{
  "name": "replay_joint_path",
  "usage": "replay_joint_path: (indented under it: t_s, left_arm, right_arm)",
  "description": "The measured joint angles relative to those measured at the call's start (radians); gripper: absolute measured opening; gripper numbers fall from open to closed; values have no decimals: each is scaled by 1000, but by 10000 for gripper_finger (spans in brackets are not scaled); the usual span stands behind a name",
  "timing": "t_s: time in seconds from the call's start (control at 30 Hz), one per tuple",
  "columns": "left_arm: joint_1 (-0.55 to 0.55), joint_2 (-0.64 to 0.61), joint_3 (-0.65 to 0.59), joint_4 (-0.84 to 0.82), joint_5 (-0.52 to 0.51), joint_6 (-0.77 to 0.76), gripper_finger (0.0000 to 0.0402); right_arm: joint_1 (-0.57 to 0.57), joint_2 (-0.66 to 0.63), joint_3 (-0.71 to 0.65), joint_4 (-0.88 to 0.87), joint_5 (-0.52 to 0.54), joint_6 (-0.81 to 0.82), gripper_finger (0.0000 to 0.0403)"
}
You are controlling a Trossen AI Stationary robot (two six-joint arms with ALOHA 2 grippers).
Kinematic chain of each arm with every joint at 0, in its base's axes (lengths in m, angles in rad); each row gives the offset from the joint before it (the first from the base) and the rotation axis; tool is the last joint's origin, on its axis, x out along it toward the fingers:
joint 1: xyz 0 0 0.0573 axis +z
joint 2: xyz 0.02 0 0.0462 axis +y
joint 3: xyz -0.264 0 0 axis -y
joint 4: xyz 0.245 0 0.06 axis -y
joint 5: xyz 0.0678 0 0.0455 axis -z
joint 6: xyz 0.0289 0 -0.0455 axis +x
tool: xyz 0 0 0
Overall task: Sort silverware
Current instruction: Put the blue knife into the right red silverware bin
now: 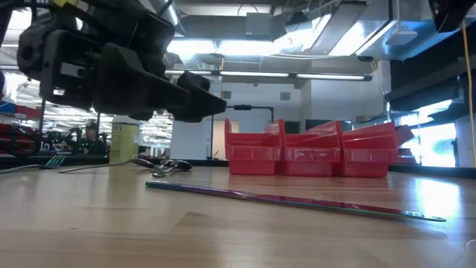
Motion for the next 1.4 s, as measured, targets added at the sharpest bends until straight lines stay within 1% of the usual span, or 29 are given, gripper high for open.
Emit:
replay_joint_path:
  t_s: [0.1,0.4,0.57,0.73,0.83,0.93,1.07,1.17,1.3,1.4]
  left_arm:
    - [7,16,4,-30,39,5,262]
    - [5,68,4,-28,40,105,269]
    - [6,88,4,-32,47,91,269]
    - [7,88,4,-30,-7,146,262]
    - [18,90,4,-58,-14,158,258]
    - [25,121,3,-86,-14,147,258]
    - [25,171,4,-23,-7,136,258]
    - [25,185,4,8,-7,111,258]
    - [31,191,4,0,-2,90,257]
    - [39,189,5,-43,3,51,257]
  right_arm:
    - [0,0,0,-10,2,1,221]
    - [-9,0,0,-35,9,3,221]
    - [-8,0,0,-34,19,6,221]
    - [-9,0,0,-35,20,22,221]
    - [-11,0,0,-35,23,25,221]
    - [-15,0,0,-35,26,29,221]
    - [-23,0,0,-34,26,30,221]
    - [-29,0,0,-35,25,30,221]
    - [-29,0,0,-35,25,30,221]
    - [-29,0,0,-33,24,30,221]
